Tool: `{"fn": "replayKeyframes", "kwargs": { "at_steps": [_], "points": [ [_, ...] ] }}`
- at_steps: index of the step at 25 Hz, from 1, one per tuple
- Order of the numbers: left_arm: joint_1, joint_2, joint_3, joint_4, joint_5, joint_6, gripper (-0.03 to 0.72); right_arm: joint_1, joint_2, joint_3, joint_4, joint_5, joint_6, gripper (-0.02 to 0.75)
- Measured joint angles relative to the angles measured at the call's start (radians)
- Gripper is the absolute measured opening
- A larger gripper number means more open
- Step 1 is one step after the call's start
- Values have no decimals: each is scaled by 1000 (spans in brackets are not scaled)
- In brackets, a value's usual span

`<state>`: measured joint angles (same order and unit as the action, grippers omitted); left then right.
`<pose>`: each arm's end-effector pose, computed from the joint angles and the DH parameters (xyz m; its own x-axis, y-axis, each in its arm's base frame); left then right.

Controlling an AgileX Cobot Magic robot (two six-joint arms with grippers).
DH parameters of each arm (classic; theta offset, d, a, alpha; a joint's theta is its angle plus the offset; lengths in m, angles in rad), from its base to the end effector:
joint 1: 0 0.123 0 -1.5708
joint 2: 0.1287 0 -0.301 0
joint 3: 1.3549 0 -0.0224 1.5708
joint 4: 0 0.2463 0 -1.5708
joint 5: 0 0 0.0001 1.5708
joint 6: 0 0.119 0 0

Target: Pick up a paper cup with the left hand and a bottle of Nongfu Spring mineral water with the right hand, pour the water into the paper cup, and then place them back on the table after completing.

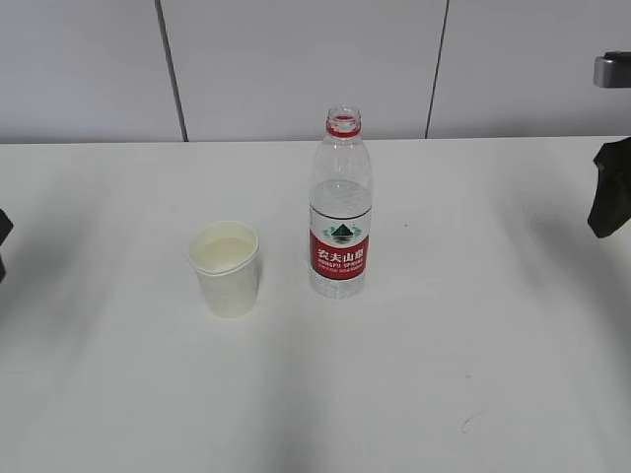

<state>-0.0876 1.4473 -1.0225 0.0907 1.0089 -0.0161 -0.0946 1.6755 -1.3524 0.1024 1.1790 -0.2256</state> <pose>0.2677 -0.0143 0.2479 -0.9680 0.1174 -0.2217 0.1014 0.9915 0.0819 0.3324 -0.0202 0.2630 -0.9808 -0.0922 -0.1717 -0.1043 0.9926 0.0626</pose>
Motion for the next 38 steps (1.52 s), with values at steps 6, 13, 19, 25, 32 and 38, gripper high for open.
{"fn": "replayKeyframes", "kwargs": {
  "at_steps": [6, 13, 19, 25, 32, 38],
  "points": [
    [0, -51, 75, -23, 20, 1, 482, 0, -95, 82, 32, 20, -3, 589],
    [0, -183, 243, -34, 9, 1, 482, 0, -235, 261, 32, 7, -25, 589],
    [0, -314, 350, -55, -4, 1, 481, 0, -336, 397, 41, -24, -25, 589],
    [0, -430, 398, -78, -7, 1, 481, 0, -413, 534, 56, -42, -27, 588],
    [0, -558, 439, -91, -5, 1, 480, 0, -535, 665, 70, -63, -27, 588],
    [0, -678, 474, -104, 17, 1, 480, 0, -706, 758, 74, -73, -27, 588]
  ]
}}
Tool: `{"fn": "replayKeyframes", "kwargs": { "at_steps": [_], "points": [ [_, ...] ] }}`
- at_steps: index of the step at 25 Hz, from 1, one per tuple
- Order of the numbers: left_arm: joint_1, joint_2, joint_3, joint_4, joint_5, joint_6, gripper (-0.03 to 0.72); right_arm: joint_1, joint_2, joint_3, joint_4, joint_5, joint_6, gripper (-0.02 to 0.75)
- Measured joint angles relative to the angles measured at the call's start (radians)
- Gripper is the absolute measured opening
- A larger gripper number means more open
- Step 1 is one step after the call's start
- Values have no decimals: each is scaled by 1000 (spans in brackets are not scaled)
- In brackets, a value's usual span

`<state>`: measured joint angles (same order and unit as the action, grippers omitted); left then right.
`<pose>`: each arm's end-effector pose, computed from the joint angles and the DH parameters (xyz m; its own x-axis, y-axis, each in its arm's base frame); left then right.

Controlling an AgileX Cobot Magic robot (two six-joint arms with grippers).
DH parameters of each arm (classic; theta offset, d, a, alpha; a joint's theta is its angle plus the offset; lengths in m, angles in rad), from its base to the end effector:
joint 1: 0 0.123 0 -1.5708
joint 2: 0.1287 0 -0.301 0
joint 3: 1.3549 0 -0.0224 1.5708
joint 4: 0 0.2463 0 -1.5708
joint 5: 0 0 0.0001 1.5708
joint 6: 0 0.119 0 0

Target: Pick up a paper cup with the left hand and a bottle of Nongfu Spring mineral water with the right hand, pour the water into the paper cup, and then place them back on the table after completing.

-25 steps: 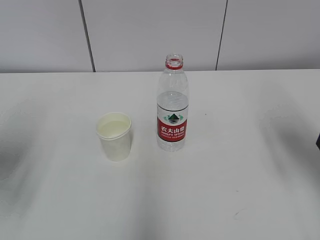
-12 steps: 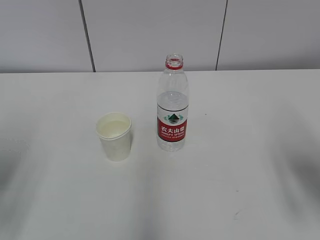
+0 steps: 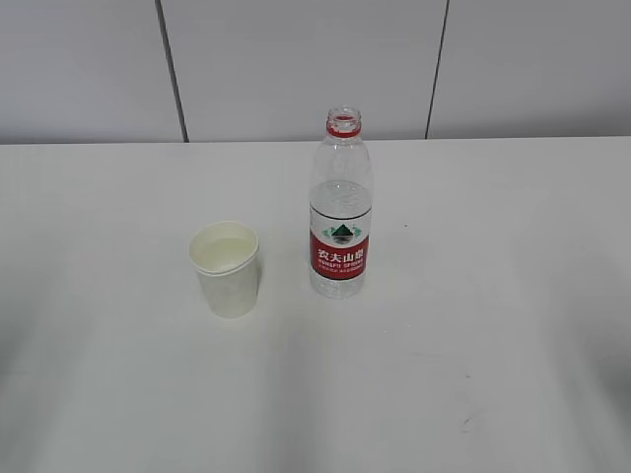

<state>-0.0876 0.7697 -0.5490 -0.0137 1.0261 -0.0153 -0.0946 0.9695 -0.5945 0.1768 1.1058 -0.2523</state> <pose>0.1065 -0.0108 0.2388 -0.9149 0.0579 -0.3994 0.0717 0.9972 -0.0197 0.1281 0.0066 0.2270 -0.9754 -0.0776 -0.2063 -0.1041 0.9872 0.1210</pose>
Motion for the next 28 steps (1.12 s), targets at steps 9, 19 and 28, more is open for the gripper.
{"fn": "replayKeyframes", "kwargs": {
  "at_steps": [9, 19, 28],
  "points": [
    [0, -213, 22, -36, 52, 0, 480, 0, -319, 81, 0, -11, 0, 588],
    [0, -472, 26, -31, 59, 0, 479, 0, -596, 101, 0, 31, 0, 587],
    [0, -683, 26, -29, 67, 0, 479, 0, -818, 103, 0, 37, 4, 587]
  ]
}}
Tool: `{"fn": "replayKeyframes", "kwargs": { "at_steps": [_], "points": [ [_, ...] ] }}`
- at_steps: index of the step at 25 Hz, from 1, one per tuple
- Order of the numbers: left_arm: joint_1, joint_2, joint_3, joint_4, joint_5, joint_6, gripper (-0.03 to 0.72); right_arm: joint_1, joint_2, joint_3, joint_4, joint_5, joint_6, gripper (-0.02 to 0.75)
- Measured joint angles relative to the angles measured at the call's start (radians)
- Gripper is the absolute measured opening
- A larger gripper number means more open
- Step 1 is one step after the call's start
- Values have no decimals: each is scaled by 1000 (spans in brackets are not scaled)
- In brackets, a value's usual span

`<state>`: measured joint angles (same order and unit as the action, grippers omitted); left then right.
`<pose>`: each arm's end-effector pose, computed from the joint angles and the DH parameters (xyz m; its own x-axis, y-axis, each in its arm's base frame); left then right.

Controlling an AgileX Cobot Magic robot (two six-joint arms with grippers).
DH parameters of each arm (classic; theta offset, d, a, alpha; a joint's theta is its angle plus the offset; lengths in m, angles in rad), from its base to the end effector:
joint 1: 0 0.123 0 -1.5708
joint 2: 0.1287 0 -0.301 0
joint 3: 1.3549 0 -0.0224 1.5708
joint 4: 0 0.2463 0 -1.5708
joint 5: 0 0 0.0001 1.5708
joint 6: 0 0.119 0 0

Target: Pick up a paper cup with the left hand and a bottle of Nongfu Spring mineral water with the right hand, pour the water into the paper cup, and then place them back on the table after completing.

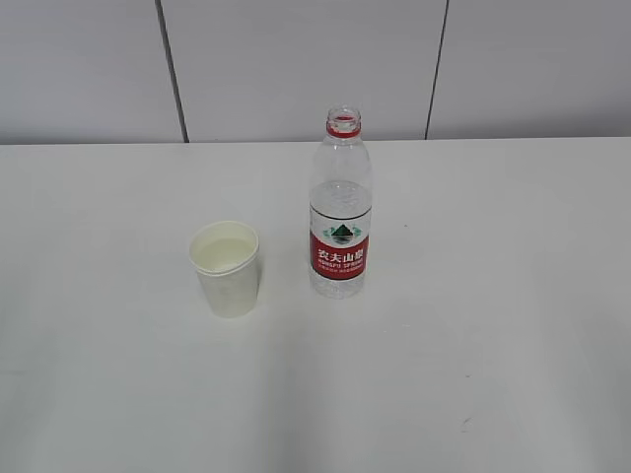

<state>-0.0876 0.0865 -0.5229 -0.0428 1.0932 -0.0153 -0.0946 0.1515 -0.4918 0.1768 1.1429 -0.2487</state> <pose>0.0077 -0.0052 0.2656 -0.5408 0.0124 -0.8411 0.1005 0.9937 -0.0499 0.0164 0.0176 0.2521 -0.6338 -0.1122 -0.7653 -0.1399 0.9897 -0.0292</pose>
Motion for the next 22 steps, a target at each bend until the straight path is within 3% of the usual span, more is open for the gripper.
{"fn": "replayKeyframes", "kwargs": {
  "at_steps": [7, 22],
  "points": [
    [0, -91, 0, 0, 8, 0, 479, 0, -159, 0, 1, 12, 28, 587],
    [0, -91, 0, 0, 11, 0, 479, 0, -169, 0, -27, 14, 94, 587]
  ]
}}
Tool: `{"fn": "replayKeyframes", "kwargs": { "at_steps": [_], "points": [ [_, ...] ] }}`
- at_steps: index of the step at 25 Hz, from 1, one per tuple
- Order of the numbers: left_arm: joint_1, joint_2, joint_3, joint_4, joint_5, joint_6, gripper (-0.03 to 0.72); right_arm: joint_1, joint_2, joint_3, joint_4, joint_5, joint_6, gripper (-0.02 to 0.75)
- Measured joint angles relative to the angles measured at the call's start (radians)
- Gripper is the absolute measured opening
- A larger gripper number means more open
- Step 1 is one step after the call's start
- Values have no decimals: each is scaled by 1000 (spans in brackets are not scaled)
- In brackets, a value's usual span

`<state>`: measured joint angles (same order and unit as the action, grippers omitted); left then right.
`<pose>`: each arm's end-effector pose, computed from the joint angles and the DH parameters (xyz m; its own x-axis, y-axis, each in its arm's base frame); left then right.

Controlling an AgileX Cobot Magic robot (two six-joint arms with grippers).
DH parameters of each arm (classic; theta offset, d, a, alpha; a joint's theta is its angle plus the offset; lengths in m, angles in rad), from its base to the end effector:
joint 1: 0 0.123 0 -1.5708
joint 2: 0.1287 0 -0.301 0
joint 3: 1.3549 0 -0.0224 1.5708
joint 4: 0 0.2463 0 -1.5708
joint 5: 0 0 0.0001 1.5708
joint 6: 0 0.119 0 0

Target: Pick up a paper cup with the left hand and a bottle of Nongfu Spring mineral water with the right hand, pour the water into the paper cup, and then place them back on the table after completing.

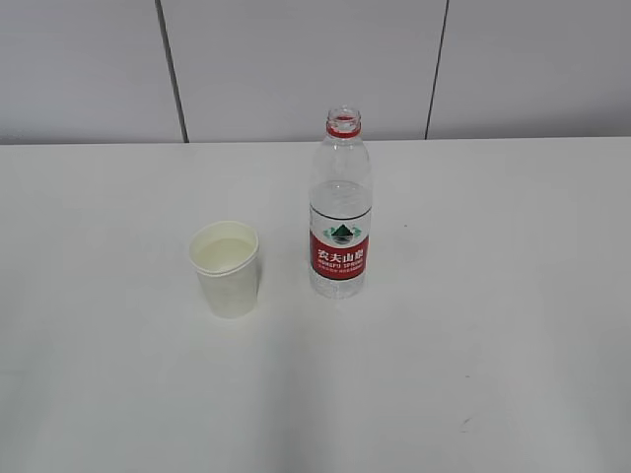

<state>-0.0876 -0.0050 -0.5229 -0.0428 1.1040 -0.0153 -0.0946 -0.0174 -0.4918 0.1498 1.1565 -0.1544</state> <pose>-0.0059 -0.0040 0.2647 -0.4714 0.0067 -0.8819 0.1048 0.9933 -0.0484 -0.0063 0.0169 0.2510 -0.5210 -0.0437 -0.8524 -0.0710 0.9974 -0.0077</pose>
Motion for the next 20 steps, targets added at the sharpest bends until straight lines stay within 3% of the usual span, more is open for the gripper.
{"fn": "replayKeyframes", "kwargs": {
  "at_steps": [20],
  "points": [
    [0, 0, 0, 0, 0, 0, 478, 0, 0, 0, 0, 0, 3, 587]
  ]
}}
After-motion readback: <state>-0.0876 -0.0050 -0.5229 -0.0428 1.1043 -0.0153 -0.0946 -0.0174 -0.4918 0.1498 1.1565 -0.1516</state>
